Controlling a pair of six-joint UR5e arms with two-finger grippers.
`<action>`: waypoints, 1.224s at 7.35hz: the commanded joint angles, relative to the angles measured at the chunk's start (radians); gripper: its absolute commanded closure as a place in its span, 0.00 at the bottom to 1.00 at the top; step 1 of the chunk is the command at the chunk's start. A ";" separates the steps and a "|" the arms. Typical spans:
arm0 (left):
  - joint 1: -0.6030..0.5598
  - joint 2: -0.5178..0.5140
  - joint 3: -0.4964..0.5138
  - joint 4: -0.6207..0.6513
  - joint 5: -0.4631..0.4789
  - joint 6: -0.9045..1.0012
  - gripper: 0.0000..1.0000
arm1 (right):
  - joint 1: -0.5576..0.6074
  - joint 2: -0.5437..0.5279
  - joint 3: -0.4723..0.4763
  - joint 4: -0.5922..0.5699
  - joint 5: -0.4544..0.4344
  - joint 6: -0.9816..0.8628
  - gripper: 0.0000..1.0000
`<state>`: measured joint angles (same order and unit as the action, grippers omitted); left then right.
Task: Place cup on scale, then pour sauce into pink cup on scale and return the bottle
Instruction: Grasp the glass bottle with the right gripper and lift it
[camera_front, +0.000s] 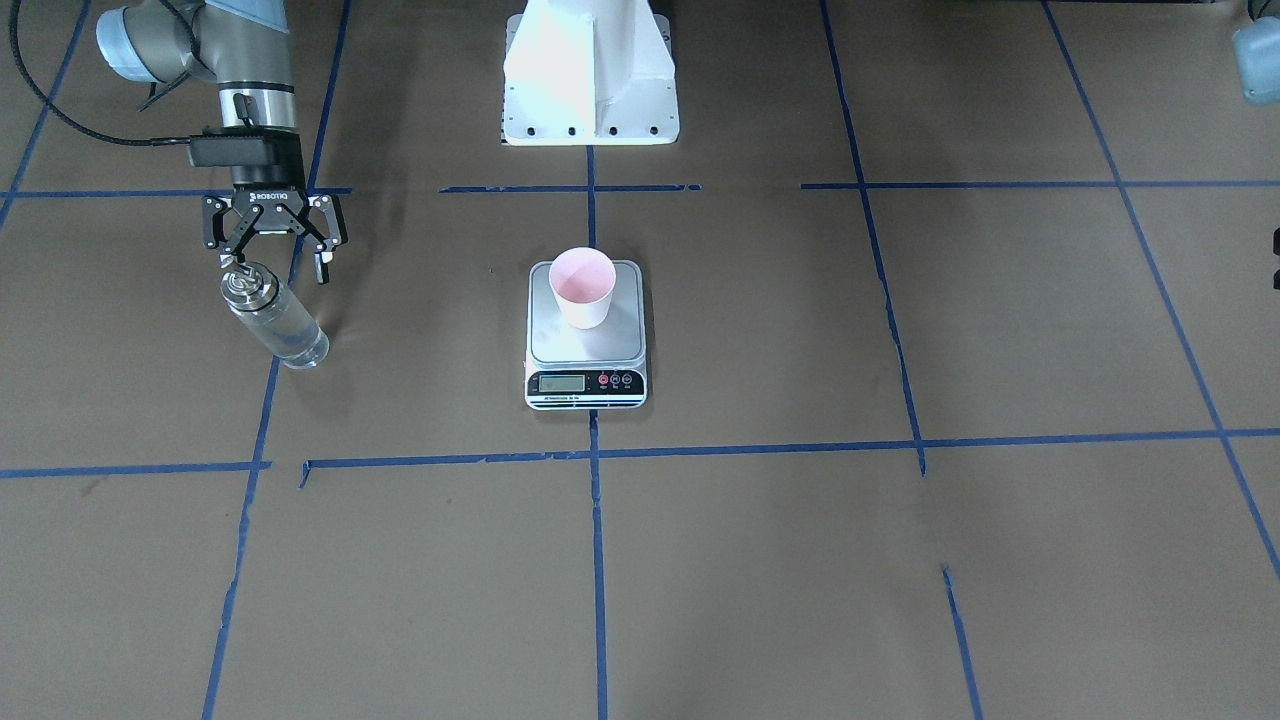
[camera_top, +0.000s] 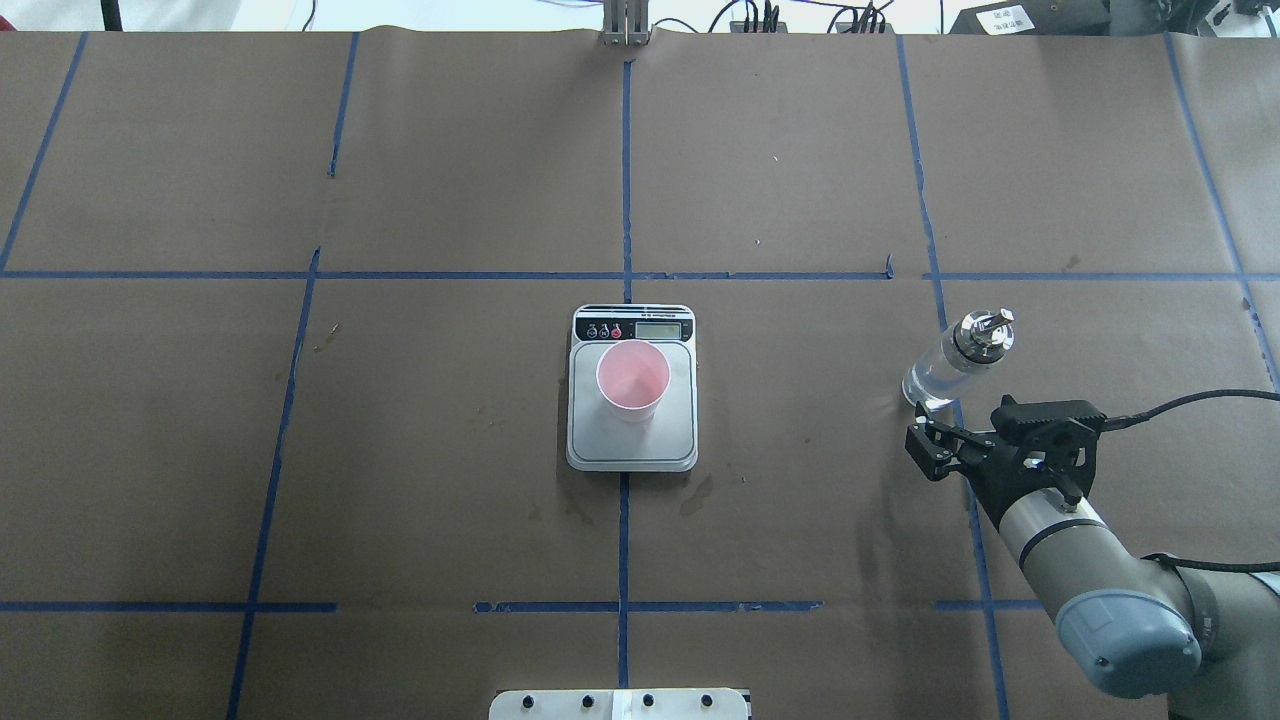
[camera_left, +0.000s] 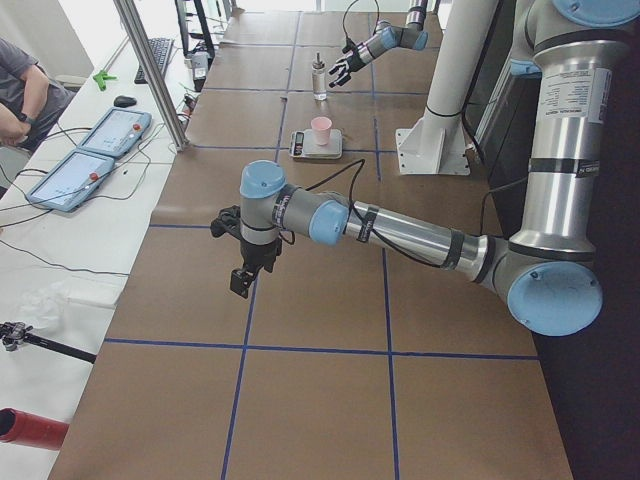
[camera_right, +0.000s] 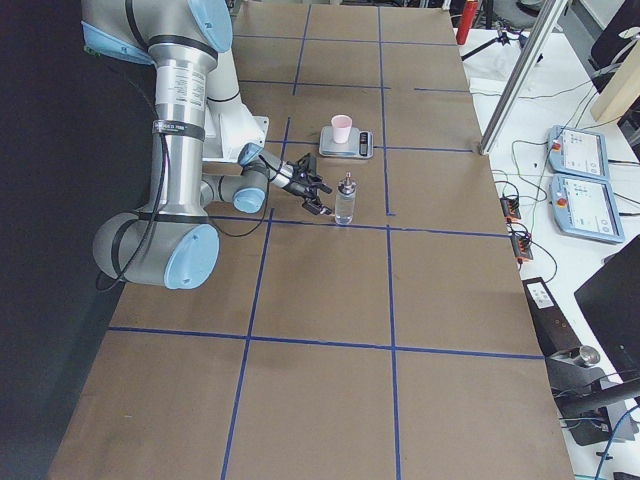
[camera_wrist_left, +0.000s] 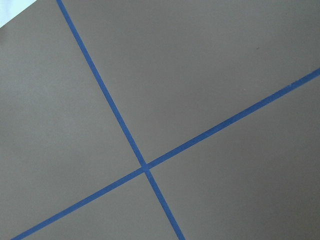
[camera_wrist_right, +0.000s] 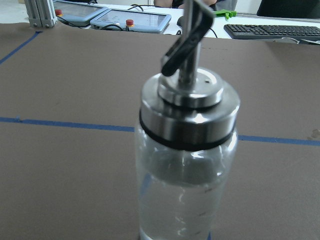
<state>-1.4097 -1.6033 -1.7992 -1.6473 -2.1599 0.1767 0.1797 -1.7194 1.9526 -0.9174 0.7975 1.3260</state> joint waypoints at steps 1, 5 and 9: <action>0.000 -0.003 0.001 0.000 0.000 -0.003 0.00 | 0.004 0.003 -0.011 0.002 -0.006 -0.037 0.00; 0.000 -0.013 0.001 0.003 0.000 -0.006 0.00 | 0.055 0.047 -0.058 0.002 -0.006 -0.087 0.00; -0.002 -0.024 0.001 0.004 0.002 -0.014 0.00 | 0.101 0.084 -0.096 0.000 0.006 -0.096 0.00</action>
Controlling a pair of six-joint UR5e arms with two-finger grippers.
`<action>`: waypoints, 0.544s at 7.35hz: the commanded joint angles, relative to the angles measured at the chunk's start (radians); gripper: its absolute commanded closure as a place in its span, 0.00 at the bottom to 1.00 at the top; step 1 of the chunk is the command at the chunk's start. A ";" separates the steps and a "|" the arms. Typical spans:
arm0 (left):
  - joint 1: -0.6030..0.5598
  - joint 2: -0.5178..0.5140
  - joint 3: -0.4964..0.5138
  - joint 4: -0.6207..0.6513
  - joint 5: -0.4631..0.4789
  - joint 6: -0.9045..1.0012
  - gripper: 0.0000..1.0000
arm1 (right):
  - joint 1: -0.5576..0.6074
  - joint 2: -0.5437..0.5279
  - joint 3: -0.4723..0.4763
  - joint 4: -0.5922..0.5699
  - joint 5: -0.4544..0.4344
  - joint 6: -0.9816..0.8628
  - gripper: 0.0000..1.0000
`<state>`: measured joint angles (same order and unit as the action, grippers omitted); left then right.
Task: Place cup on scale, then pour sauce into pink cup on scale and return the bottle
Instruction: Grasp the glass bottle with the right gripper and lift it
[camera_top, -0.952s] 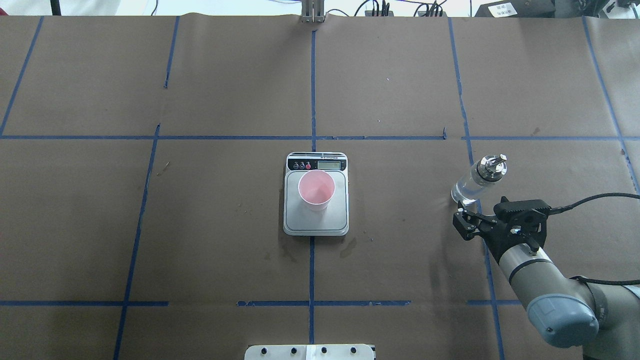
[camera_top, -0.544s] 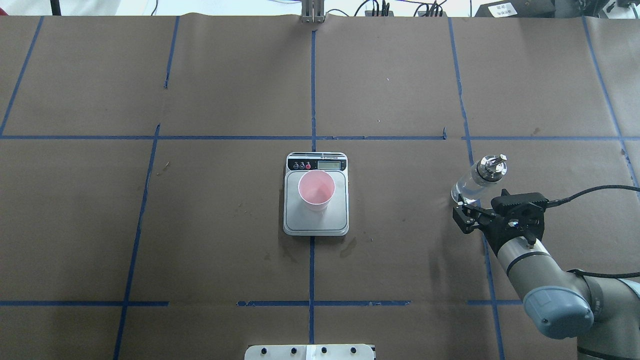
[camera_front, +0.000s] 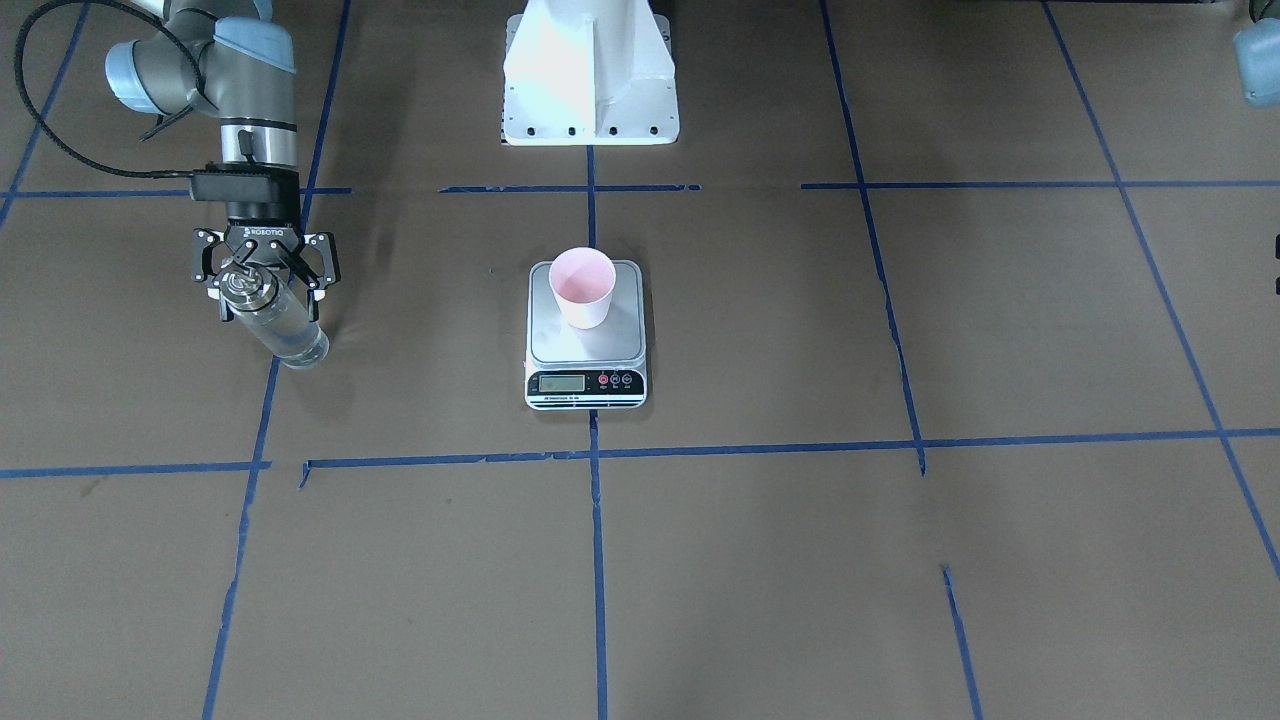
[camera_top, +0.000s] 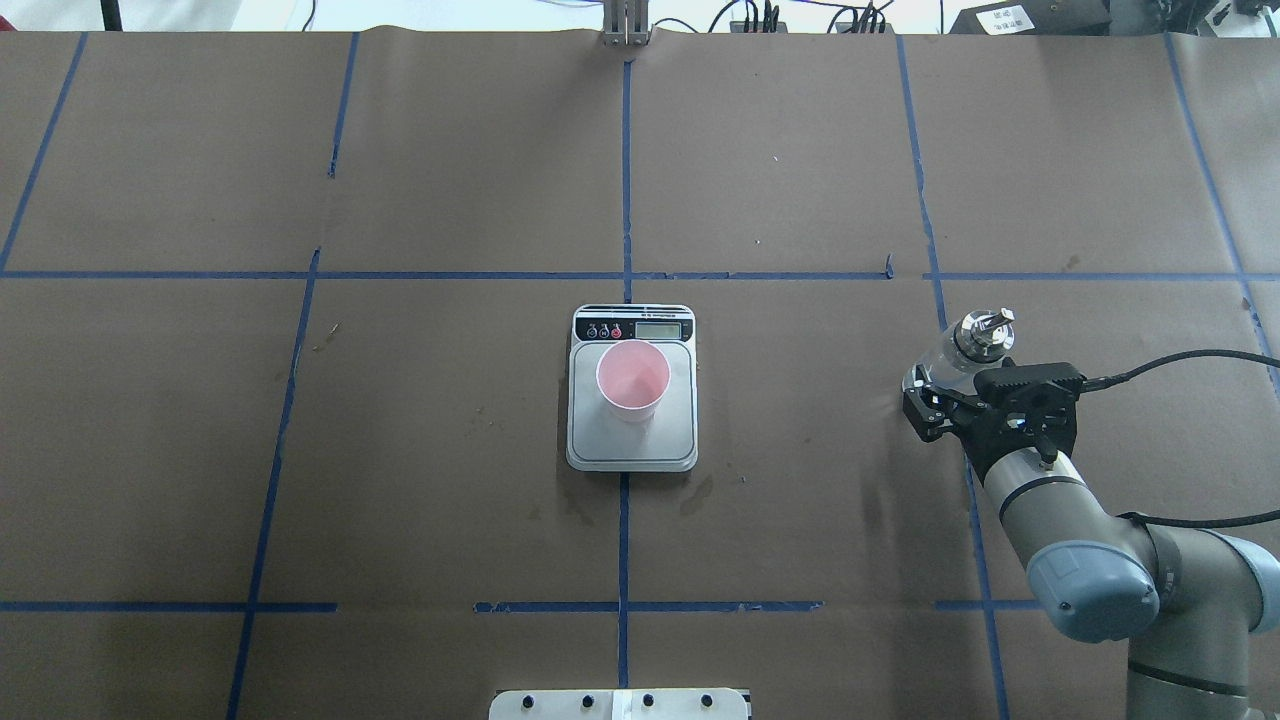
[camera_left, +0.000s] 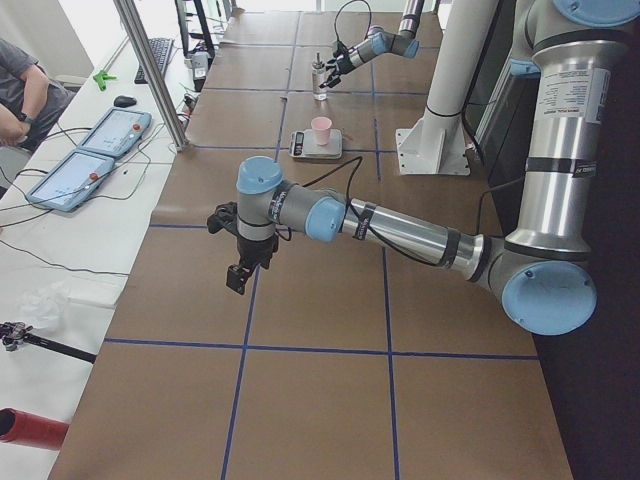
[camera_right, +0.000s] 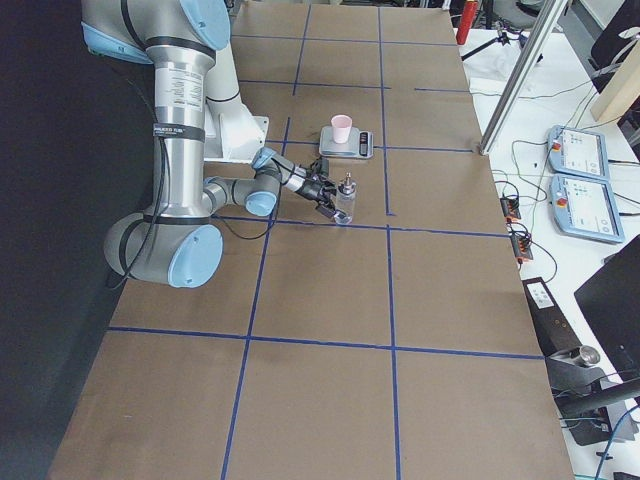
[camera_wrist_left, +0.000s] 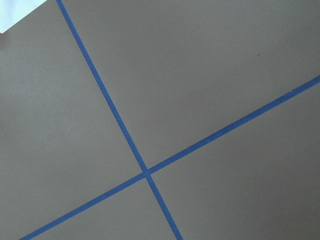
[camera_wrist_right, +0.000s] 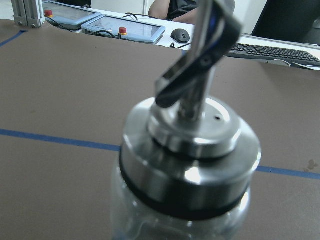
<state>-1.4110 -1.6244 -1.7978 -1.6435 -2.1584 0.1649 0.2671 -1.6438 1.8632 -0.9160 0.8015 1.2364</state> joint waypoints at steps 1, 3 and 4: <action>0.000 -0.005 0.000 0.001 0.000 -0.002 0.00 | 0.018 0.031 -0.022 -0.001 0.002 -0.011 0.00; 0.000 -0.009 -0.002 0.002 0.002 -0.004 0.00 | 0.023 0.045 -0.030 -0.001 0.007 -0.014 0.00; 0.000 -0.009 -0.003 0.002 0.002 -0.004 0.00 | 0.026 0.047 -0.030 -0.001 0.008 -0.014 0.03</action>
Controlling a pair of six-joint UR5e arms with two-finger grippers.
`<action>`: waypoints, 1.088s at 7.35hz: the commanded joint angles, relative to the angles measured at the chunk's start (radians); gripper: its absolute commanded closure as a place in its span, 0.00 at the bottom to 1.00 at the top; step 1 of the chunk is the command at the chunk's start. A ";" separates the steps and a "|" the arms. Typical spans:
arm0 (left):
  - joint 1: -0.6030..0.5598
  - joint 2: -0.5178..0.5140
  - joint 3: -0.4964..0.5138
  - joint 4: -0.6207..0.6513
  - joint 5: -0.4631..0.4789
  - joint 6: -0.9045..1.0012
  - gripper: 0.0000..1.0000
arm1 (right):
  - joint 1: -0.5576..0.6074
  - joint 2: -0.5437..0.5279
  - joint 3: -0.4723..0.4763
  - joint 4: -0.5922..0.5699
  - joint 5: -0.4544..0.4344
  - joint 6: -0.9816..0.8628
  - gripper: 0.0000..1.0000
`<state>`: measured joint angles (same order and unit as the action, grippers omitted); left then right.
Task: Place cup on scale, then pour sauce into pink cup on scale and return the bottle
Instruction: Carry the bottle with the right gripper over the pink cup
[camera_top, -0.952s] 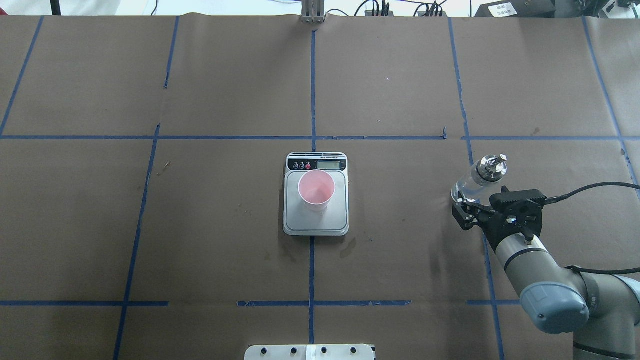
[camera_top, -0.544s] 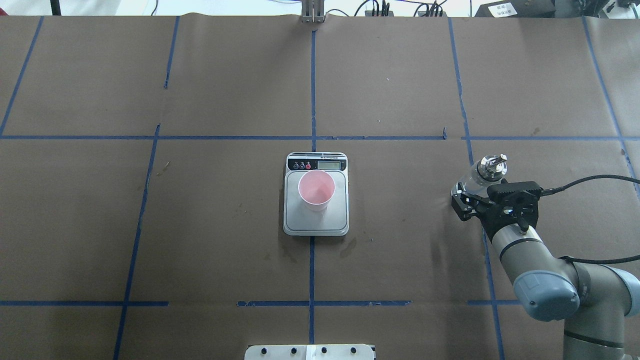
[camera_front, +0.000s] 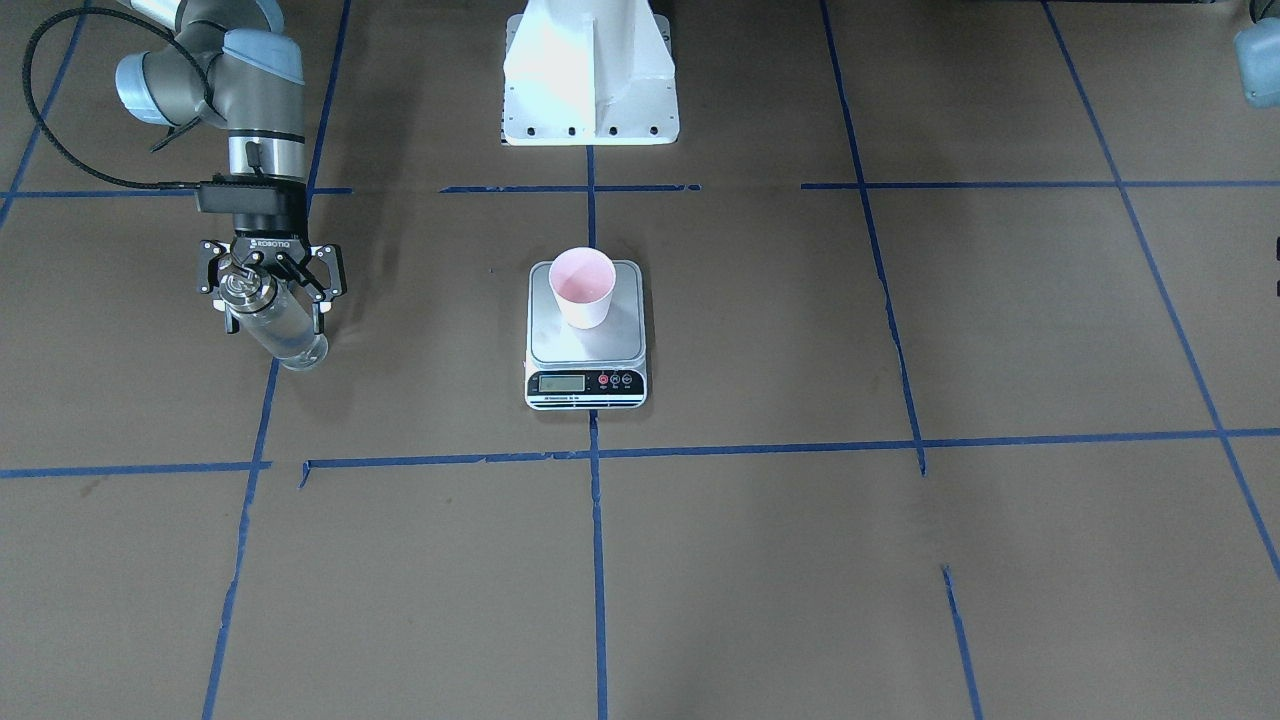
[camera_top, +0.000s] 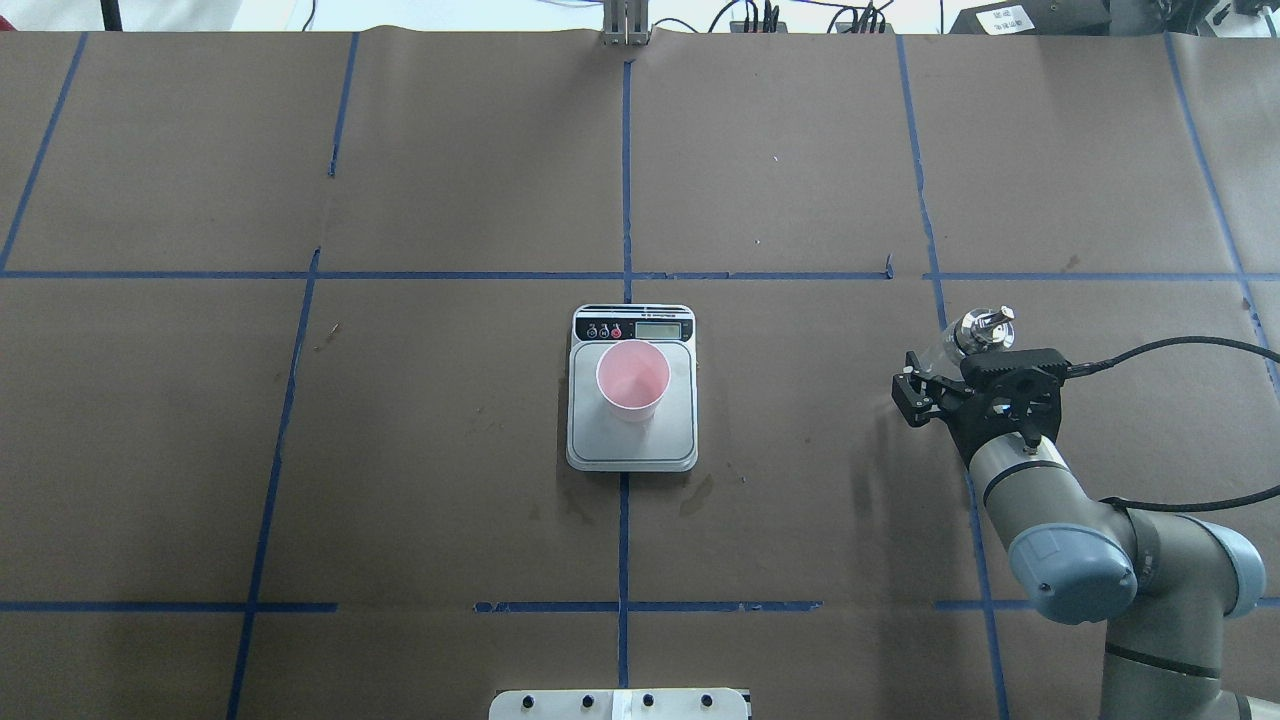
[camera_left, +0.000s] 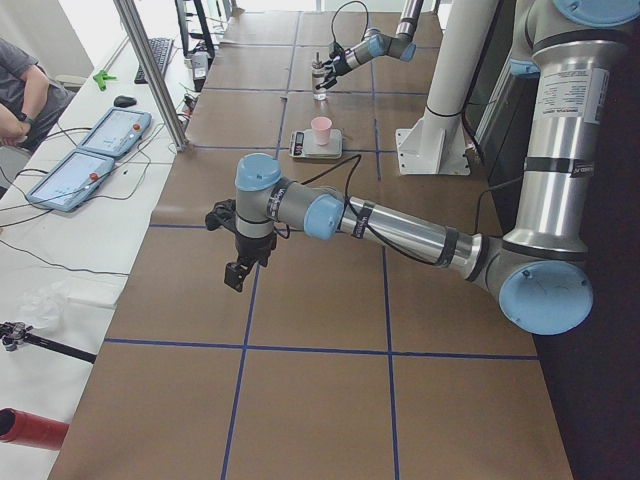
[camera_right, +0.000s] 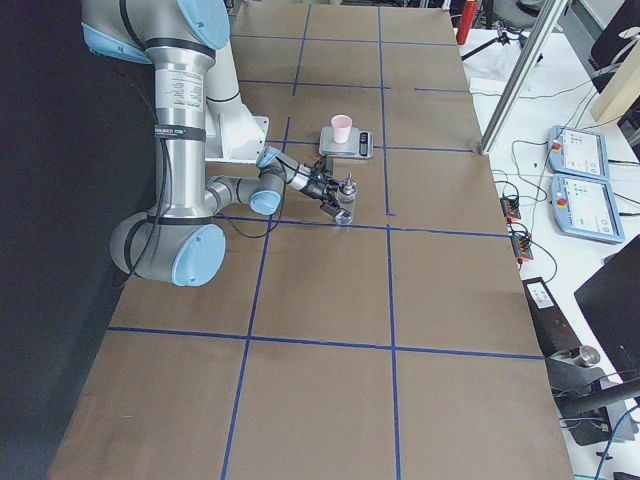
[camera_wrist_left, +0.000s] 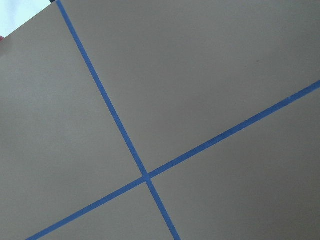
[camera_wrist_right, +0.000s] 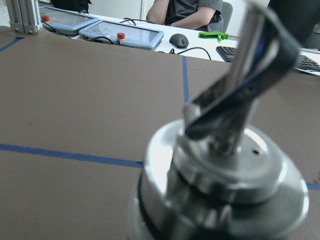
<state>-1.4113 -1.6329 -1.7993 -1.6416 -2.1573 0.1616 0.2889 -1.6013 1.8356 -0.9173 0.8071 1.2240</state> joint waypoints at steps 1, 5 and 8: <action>0.000 -0.001 -0.006 0.003 -0.001 -0.001 0.00 | 0.007 0.004 -0.004 0.000 0.003 -0.003 0.51; 0.000 -0.007 -0.012 0.006 -0.003 -0.042 0.00 | 0.145 0.006 0.060 0.126 0.136 -0.254 1.00; 0.000 -0.005 -0.012 0.008 -0.004 -0.040 0.00 | 0.183 0.018 0.171 0.077 0.179 -0.460 1.00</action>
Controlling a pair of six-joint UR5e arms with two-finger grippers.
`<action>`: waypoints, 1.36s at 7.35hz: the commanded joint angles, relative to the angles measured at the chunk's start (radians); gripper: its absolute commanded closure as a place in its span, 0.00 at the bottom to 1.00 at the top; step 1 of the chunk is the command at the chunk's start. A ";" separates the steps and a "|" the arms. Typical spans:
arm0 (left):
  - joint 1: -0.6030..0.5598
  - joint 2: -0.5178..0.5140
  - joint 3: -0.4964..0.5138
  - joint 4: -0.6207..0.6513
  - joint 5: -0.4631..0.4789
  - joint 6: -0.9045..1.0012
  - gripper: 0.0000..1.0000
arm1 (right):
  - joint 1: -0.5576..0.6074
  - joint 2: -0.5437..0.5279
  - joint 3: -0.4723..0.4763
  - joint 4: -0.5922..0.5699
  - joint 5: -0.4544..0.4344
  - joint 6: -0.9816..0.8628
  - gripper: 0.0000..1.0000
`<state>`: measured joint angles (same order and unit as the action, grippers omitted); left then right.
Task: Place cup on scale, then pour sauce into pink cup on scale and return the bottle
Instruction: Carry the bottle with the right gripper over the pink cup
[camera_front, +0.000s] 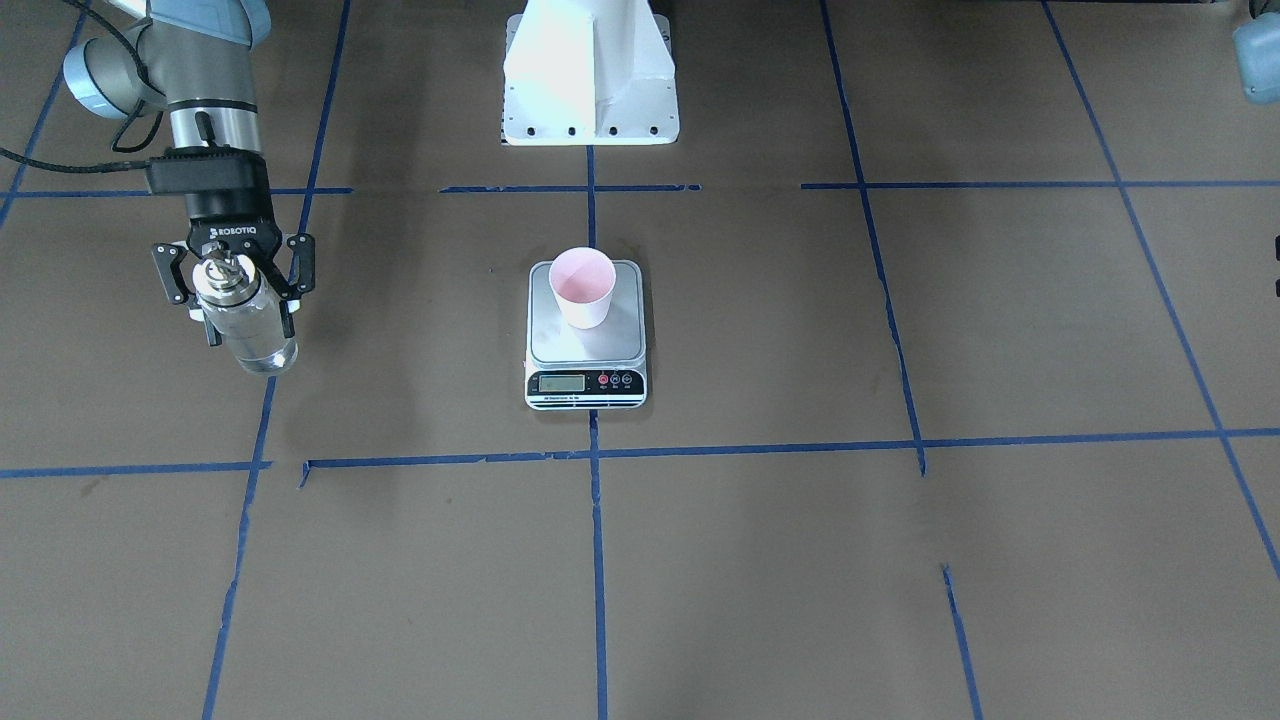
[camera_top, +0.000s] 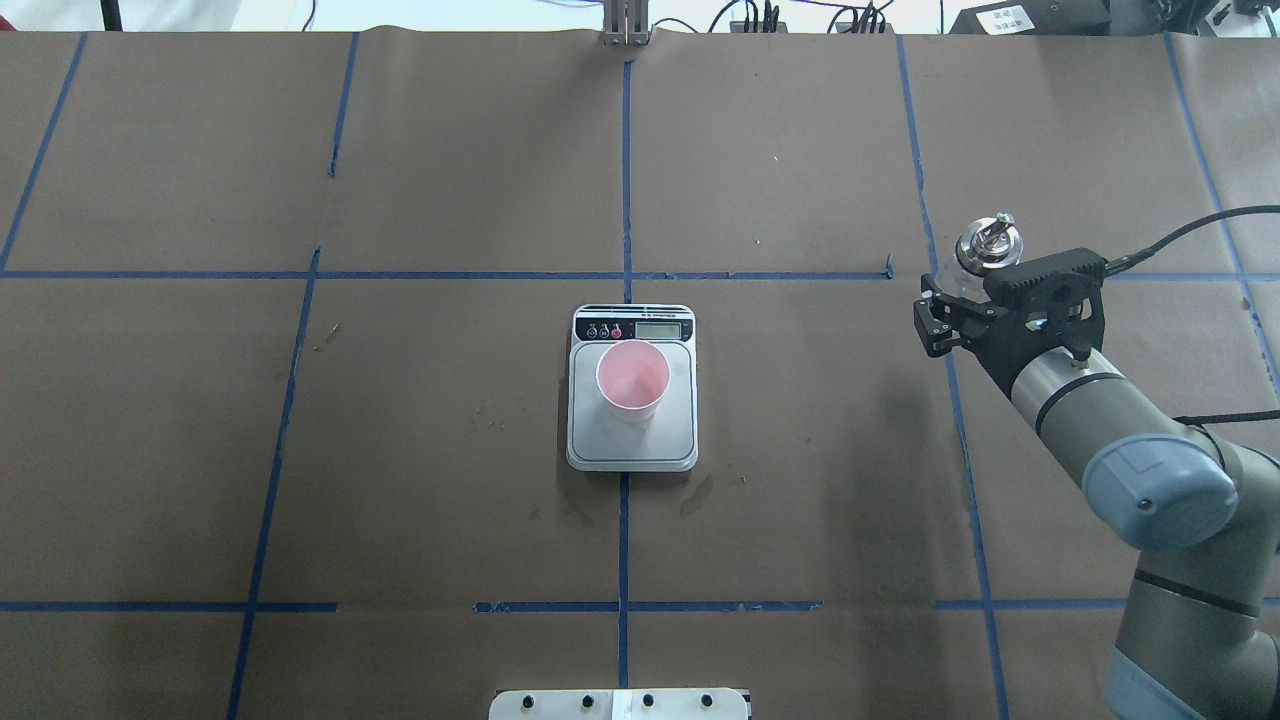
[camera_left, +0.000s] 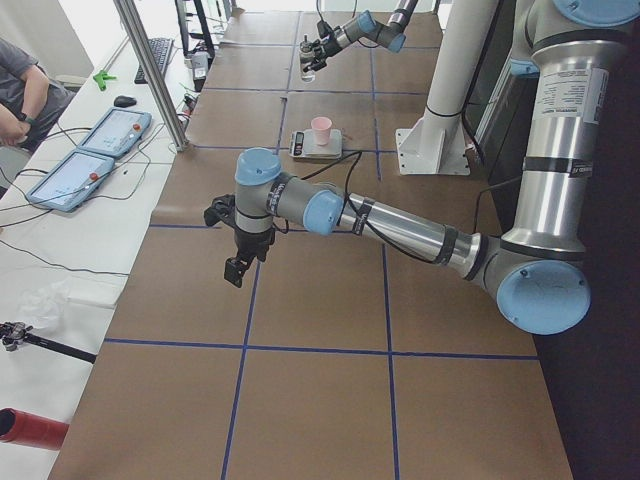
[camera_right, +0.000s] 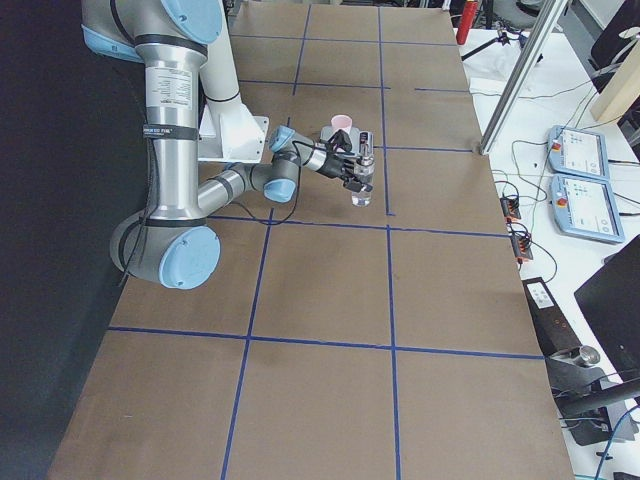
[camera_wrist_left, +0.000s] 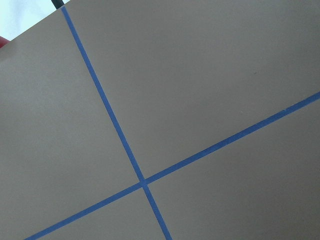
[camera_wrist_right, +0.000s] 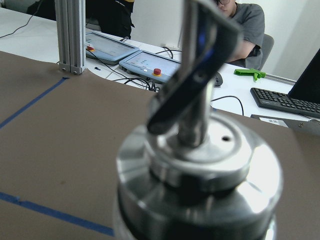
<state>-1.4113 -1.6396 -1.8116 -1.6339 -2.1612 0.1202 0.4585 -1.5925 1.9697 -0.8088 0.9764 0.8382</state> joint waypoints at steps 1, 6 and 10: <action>-0.002 0.009 0.000 -0.001 0.000 0.013 0.00 | 0.012 0.085 0.040 -0.039 0.007 -0.093 1.00; -0.153 0.130 0.046 -0.014 -0.135 0.225 0.00 | -0.053 0.265 0.034 -0.269 -0.263 -0.539 1.00; -0.150 0.112 0.144 -0.009 -0.106 0.226 0.00 | -0.144 0.292 -0.004 -0.357 -0.440 -0.639 1.00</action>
<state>-1.5612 -1.5241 -1.6943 -1.6438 -2.2817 0.3463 0.3564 -1.3036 1.9889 -1.1317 0.6166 0.2172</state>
